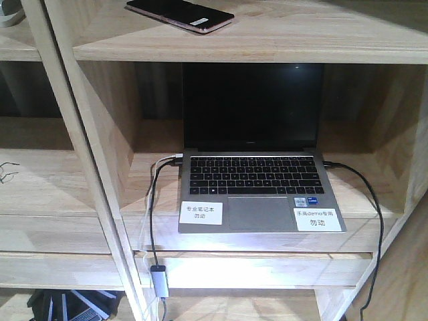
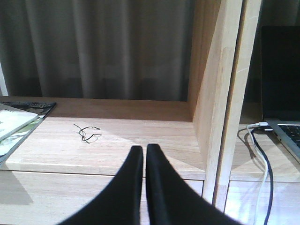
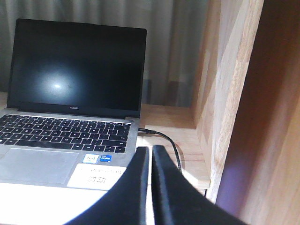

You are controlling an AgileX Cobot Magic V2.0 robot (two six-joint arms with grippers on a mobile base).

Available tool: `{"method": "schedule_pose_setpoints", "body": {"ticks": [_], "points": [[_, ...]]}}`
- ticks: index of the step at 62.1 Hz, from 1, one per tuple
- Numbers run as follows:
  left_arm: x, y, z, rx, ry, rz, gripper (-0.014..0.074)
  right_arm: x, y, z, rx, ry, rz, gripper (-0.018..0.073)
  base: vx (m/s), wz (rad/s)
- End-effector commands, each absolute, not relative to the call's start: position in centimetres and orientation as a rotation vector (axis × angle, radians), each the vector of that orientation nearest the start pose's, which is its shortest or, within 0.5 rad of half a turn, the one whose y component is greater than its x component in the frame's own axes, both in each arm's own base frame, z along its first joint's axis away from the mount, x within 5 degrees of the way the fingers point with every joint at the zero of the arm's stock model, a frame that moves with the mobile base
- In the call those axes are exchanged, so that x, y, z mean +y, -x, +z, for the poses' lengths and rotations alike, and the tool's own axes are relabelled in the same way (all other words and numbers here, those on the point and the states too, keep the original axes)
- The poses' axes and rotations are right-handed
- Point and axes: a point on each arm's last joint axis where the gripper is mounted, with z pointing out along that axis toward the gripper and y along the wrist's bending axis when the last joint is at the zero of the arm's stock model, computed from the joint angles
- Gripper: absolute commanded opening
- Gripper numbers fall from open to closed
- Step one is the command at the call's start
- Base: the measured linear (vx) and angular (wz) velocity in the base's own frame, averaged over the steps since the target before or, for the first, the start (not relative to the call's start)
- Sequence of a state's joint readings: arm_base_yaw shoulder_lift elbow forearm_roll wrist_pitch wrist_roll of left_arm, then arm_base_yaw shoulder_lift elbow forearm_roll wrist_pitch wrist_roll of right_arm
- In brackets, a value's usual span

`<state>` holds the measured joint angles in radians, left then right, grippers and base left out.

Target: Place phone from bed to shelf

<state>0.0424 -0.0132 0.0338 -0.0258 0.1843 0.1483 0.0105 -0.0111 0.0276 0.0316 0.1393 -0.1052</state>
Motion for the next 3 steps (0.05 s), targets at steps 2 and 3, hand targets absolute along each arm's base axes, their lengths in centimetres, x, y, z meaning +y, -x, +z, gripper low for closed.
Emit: {"method": "schedule_pose_setpoints", "body": {"ticks": [2,3], "points": [[0.18,-5.49,20.03,1.581,-0.058,0.112,0.0001,0.05,-5.61,19.77,1.556,0.076,-0.065,-0.0006,0.0,0.0],[0.18,-5.49,20.03,1.581,-0.058,0.112,0.0001,0.05,-5.61,19.77,1.556,0.076,-0.065,-0.0006,0.0,0.0]]}}
